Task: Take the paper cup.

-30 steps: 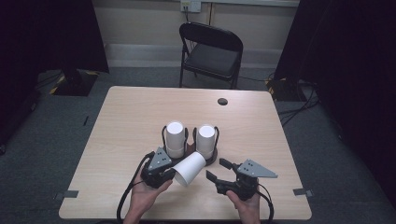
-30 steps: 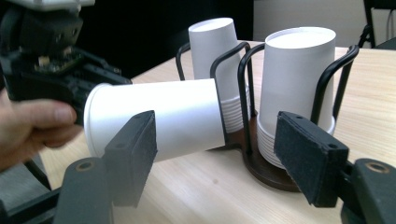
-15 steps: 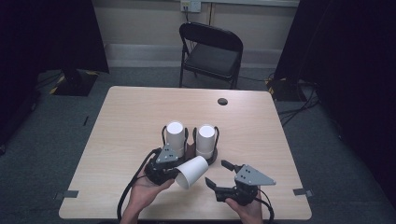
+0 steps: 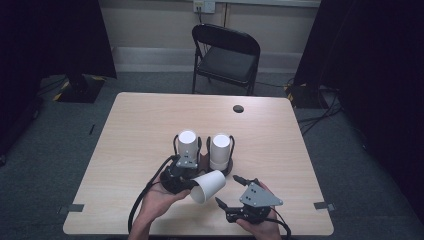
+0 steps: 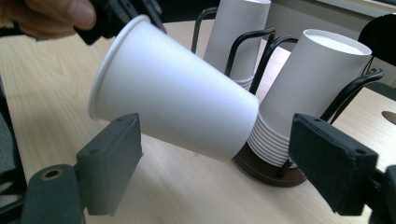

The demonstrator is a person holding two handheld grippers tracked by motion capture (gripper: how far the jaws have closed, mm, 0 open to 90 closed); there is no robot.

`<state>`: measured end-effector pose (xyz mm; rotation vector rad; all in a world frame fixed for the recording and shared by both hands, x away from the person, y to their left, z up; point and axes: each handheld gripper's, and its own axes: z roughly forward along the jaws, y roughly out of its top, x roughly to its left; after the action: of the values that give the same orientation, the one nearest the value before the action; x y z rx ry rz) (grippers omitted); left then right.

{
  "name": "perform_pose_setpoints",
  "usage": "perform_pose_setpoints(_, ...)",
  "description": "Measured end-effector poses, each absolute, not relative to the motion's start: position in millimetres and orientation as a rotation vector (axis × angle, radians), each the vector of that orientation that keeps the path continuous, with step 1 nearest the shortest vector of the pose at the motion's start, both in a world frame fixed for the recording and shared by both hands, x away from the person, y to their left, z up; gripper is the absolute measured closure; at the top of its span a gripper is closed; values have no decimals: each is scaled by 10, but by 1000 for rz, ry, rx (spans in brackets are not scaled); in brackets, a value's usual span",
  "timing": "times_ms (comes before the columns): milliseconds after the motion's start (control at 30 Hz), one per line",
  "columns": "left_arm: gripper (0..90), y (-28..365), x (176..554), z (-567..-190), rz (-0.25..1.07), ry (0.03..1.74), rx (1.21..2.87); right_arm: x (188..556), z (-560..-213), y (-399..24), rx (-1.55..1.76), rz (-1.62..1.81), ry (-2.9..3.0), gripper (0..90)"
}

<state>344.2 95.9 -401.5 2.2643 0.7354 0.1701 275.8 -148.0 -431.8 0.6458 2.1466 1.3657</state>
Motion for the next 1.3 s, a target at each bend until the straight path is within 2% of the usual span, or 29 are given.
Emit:
perform_pose_setpoints(367,861,889,3523,-4000,61,748,2330,2702,-4416,-1344,537,1222,2121,141)
perform_pose_setpoints(1033,859,728,3655,-3958,-19,754,2433,2670,-4493,-1048,305,1045,2109,112)
perform_pose_setpoints(1300,862,671,3644,-3934,-33,721,2430,2713,-4446,-887,216,1001,2110,157)
